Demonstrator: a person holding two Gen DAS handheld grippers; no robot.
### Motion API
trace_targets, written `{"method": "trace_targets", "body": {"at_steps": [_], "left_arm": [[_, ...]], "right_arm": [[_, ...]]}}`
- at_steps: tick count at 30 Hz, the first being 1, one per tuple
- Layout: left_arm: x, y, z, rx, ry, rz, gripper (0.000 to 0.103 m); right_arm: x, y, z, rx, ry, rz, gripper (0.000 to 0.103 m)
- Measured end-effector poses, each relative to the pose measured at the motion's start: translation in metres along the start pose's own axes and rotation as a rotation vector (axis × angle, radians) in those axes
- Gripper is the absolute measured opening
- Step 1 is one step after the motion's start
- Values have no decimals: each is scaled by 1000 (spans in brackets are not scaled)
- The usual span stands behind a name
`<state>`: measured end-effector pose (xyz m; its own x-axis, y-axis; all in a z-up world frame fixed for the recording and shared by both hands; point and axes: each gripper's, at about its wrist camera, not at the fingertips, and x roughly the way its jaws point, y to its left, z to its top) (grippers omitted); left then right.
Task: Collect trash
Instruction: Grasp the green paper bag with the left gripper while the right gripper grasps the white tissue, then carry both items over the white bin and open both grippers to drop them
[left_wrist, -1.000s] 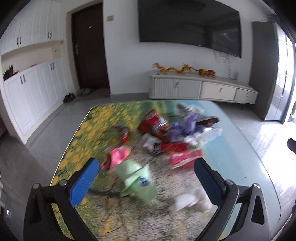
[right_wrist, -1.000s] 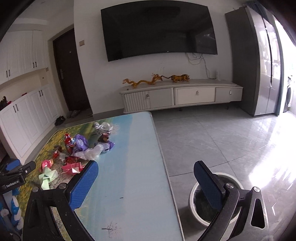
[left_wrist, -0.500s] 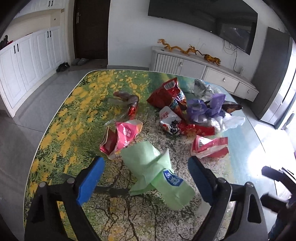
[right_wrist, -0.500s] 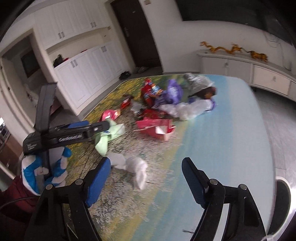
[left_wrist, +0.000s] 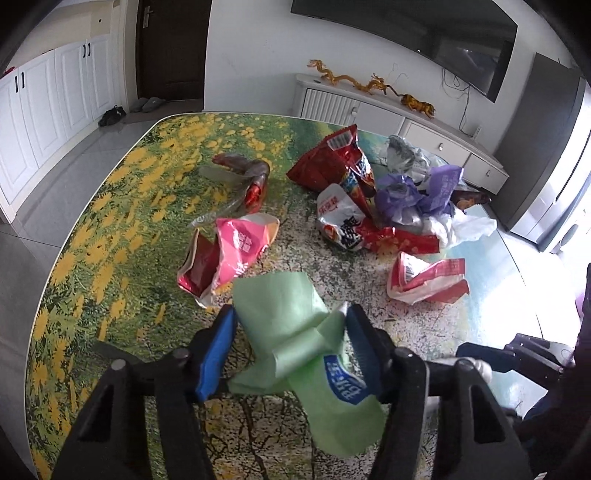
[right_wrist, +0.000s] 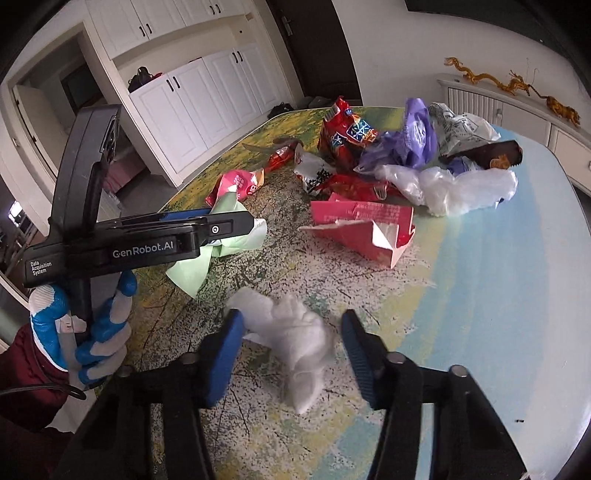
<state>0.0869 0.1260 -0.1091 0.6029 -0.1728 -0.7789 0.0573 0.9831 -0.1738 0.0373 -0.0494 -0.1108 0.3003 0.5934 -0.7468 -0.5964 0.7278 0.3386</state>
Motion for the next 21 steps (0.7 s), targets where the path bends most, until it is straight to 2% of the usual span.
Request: {"method": "trace_targets", "body": {"at_steps": [2,4,5,10,15,21], "left_arm": [[-3,-3,-2,8,-6,-2,47],[-7,-7,-4,21,-13,-3,39],[-9,-9,-4,28,-18,-3,38],[-28,-16,-6,45,-45,-17,29],[-49,-31,-1,74,-86,-32,27],[-65,-77,12,172,-120,-95,27]], "right_arm": [[-3,-1,-3,-1,-6,6,29],[-7,-3,-6,6,-17,12,25],[-10,-4,-8,12,-28,18,24],[-35,-7,-15,38,-99,11,22],[-77,-25,-28,104,-200,-41,22],[-144,-77,-50,245,-336,-212,22]]}}
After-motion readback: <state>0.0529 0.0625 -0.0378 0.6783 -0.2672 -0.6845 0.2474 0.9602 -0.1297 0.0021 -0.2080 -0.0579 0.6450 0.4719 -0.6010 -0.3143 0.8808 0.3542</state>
